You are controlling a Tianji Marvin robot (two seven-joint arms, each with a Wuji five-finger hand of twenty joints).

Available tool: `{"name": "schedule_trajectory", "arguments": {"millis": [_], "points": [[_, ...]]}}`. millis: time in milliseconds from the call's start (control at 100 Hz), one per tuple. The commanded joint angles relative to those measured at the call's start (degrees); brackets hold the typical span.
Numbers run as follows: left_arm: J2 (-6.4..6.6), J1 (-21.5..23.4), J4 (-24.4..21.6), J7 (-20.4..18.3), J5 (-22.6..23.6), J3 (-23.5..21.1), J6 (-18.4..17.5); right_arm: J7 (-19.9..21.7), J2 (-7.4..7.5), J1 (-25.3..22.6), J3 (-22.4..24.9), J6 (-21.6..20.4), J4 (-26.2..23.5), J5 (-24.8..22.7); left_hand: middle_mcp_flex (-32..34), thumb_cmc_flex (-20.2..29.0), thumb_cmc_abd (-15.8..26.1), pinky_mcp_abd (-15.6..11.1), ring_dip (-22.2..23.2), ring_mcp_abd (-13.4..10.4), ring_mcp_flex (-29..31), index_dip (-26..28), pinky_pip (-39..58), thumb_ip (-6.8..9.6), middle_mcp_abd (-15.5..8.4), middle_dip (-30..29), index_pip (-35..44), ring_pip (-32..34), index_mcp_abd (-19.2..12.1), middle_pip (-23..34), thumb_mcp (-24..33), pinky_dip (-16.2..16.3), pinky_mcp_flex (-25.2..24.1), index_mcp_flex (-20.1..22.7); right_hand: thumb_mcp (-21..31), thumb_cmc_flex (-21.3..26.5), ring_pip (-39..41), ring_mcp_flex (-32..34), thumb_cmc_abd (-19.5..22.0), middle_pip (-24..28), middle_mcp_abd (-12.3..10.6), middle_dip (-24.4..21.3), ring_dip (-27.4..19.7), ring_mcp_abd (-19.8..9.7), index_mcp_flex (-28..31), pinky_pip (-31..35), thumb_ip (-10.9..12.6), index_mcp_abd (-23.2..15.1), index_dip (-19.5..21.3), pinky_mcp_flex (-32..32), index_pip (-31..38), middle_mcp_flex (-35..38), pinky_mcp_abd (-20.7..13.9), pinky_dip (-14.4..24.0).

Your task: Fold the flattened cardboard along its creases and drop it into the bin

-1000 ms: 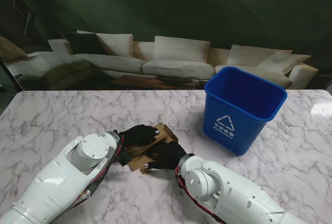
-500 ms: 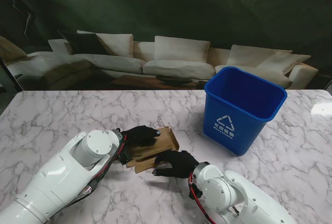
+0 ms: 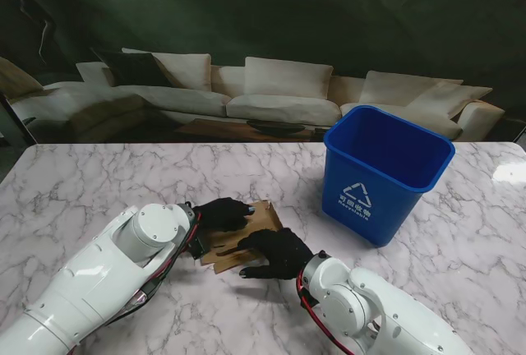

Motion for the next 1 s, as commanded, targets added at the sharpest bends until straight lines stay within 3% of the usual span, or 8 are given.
{"name": "schedule_trajectory", "arguments": {"millis": [0, 160, 270, 450, 520, 650, 860, 990], "points": [[0.0, 0.66, 1.61, -1.22, 0.09, 0.55, 0.6, 0.18, -0.41, 0.69, -0.35, -0.06, 0.88, 0.87, -1.37, -0.65, 2.47, 7.66, -1.72, 6.48, -1.29, -0.54, -7.82, -0.98, 0.25, -0.1, -0.51, -3.22, -1.33, -0.82, -0.93, -2.41, -0.6, -1.54, -1.32, -0.22, -1.43, -2.68, 1.9, -2.67, -1.23, -1.19, -1.33, -2.09, -2.35, -2.75, 1.3, 1.46, -1.77, -2.16, -0.4, -2.29, -2.4, -1.95], [0.08, 0.84, 1.51, -1.32, 0.26, 0.42, 0.79, 0.76, -0.5, 2.98, -2.96, -0.19, 2.99, 1.87, -1.6, -0.47, 2.41, 7.58, -1.59, 6.55, -1.28, -0.58, -7.8, -0.94, 0.45, 0.02, -0.53, -3.13, -1.34, -0.81, -0.87, -2.16, -0.56, -1.62, -1.31, -0.85, -1.5, -4.18, 2.06, -6.08, -1.31, -2.84, -1.75, -2.4, -2.72, -6.49, 1.22, 1.95, -3.24, -3.5, 0.33, -1.59, -3.57, -4.65], [0.06, 1.02, 1.27, -1.14, 0.21, 0.15, 0.93, 1.88, -0.45, 3.77, -4.27, -0.03, 4.09, 3.4, -2.06, 0.04, 2.22, 7.62, -1.51, 6.81, -1.31, -0.57, -7.71, -0.86, 1.03, 0.09, -0.47, -3.07, -1.29, -0.89, -0.72, -2.0, -0.45, -1.53, -1.28, -1.07, -1.15, -1.65, 2.12, -3.82, -0.51, -1.64, -1.45, -1.02, -1.83, -5.24, 1.17, 1.85, -3.29, -2.18, 1.46, 1.13, -2.27, -4.43], [0.24, 1.56, 0.08, -1.06, 0.56, -0.57, 0.58, 2.2, -0.35, 3.57, -4.92, 0.73, 5.23, 3.75, -2.28, 1.09, 1.76, 7.46, -1.28, 6.83, -1.18, -0.5, -7.17, -0.73, 1.32, 0.44, -0.34, -2.79, -1.14, -0.71, -0.61, -1.63, -0.18, -1.37, -1.07, -1.22, 4.12, 3.32, 1.93, 5.47, 0.68, 2.7, 3.57, 2.12, -0.5, 5.82, 1.12, 2.36, -3.69, 2.58, 2.56, 2.55, 0.77, 1.8], [0.37, 1.91, -0.71, -1.04, 0.86, -1.05, 0.22, 2.33, -0.35, 3.79, -5.29, 1.17, 5.89, 3.94, -2.28, 1.36, 1.54, 7.44, -1.22, 6.84, -1.13, -0.46, -6.91, -0.71, 1.27, 0.56, -0.26, -2.7, -1.04, -0.66, -0.68, -1.51, -0.14, -1.2, -0.96, -1.22, 6.86, 5.68, 1.85, 6.67, 0.87, 3.11, 5.66, 3.12, 0.15, 9.38, 1.11, 2.44, -3.69, 3.73, 2.59, 2.9, 0.95, 4.4], [0.7, 2.87, -2.75, -1.03, 1.58, -2.33, -0.74, 2.66, -0.48, 4.66, -6.36, 1.68, 7.31, 5.06, -4.21, 1.64, 1.35, 7.46, -1.25, 6.69, -1.49, -0.29, -6.46, -0.68, 1.07, 0.5, 0.1, -2.8, -1.09, -1.27, -0.74, -1.35, -0.12, -0.4, -0.91, -1.13, 7.45, 5.39, 1.83, 6.74, 0.74, 3.09, 6.11, 2.89, 0.65, 9.62, 1.11, 2.33, -3.66, 3.22, 2.67, 3.01, 0.86, 4.89], [1.01, 4.43, -5.58, 0.54, 4.38, -4.8, -4.18, 2.36, -0.78, 6.01, -7.98, 1.97, 9.13, 5.97, -11.32, 1.96, -1.39, 7.59, -1.31, 4.5, -4.17, 0.61, -5.01, -0.54, -0.16, 0.36, 1.4, -3.39, -1.53, -2.16, -0.78, -0.57, -1.26, 2.48, -0.92, -0.94, 6.93, 3.66, 1.94, 6.41, 0.62, 2.91, 5.58, 2.42, 0.97, 7.83, 1.12, 2.24, -3.54, 1.56, 2.78, 3.06, 0.71, 4.41], [0.98, 3.56, -5.01, 1.17, 5.82, -4.74, -5.75, 2.55, -0.85, 6.5, -8.56, 2.23, 9.7, 6.38, -15.42, 1.71, -4.05, 6.29, -4.03, 2.47, -8.84, 1.25, -10.14, -0.32, -0.61, -0.54, 1.61, -6.42, -1.86, -2.99, -0.61, -3.05, -3.12, 3.15, -0.96, -0.83, 6.39, 2.97, 2.0, 6.16, 0.7, 2.79, 5.0, 2.22, 1.05, 6.76, 1.13, 2.07, -3.43, 1.11, 2.88, 2.95, 0.63, 3.98]]}}
